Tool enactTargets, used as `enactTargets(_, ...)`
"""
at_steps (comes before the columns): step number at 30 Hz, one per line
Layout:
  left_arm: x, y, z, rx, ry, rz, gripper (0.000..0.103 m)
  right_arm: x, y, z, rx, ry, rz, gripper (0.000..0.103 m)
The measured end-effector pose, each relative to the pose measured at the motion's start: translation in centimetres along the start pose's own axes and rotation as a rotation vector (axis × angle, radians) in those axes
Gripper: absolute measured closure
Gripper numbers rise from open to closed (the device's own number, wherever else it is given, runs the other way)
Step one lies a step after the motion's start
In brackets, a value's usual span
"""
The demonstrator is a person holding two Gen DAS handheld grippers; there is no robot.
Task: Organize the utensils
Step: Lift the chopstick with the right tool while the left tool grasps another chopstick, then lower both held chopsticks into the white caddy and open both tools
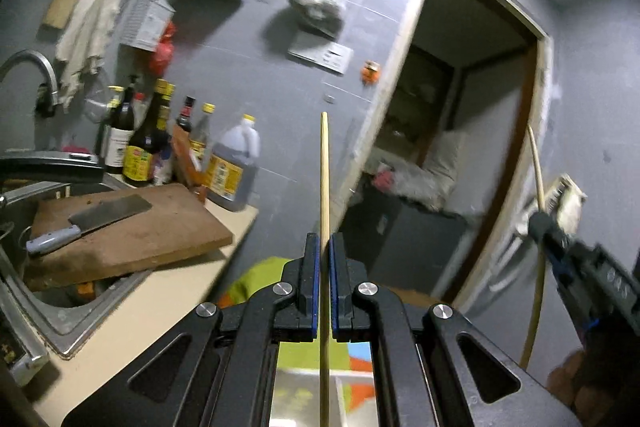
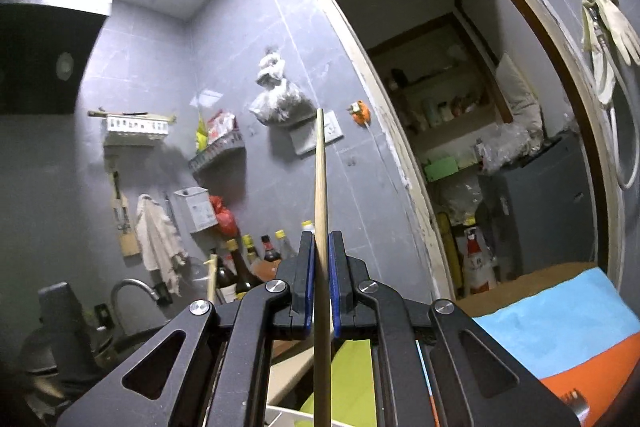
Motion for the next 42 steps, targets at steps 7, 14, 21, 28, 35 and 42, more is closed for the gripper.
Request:
enactTargets(7, -0.2, -0.8, -0.1, 0.03, 0.034, 0.027, 0.101, 1.2, -3.1, 0.5, -0.049, -0.061, -0.03, 0.098)
enactTargets(14, 0.0, -3.1, 0.4, 0.081, 0.084, 0.014, 0.101, 1.7, -5.5, 1.1, -0.091, -0.091, -0.055, 0.098)
enactTargets(21, -0.7, -4.3, 1.1, 0.111, 0.098, -0.025, 0.101, 0.9, -6.8, 1.2, -0.161, -0.085, -0.078, 0.098)
enactTargets(28, -1.2, -5.5, 1.3, 0.098, 0.084, -0.11, 0.1, -0.5, -7.8, 1.3, -0.233, -0.062, -0.135, 0.097)
enactTargets(35, -1.8, -6.3, 1.3, 0.07, 0.042, -0.173, 0.098, -1.5, -8.1, 1.6, -0.266, -0.044, -0.198, 0.085)
enactTargets(42, -3.4, -5.7, 2.0, 0.025, -0.003, -0.153, 0.071, -2.9, -7.2, 2.1, -0.272, -0.033, -0.184, 0.067)
Point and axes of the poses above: each gripper's, at about its wrist camera, not at the fingertips, and x roughly the way its jaws point, z to its right, y to its top, the point moved 2 cm from there along x, roughly the way its jaws point, and after that the axes turned 15 degrees about -y, right-handed, at the moved point
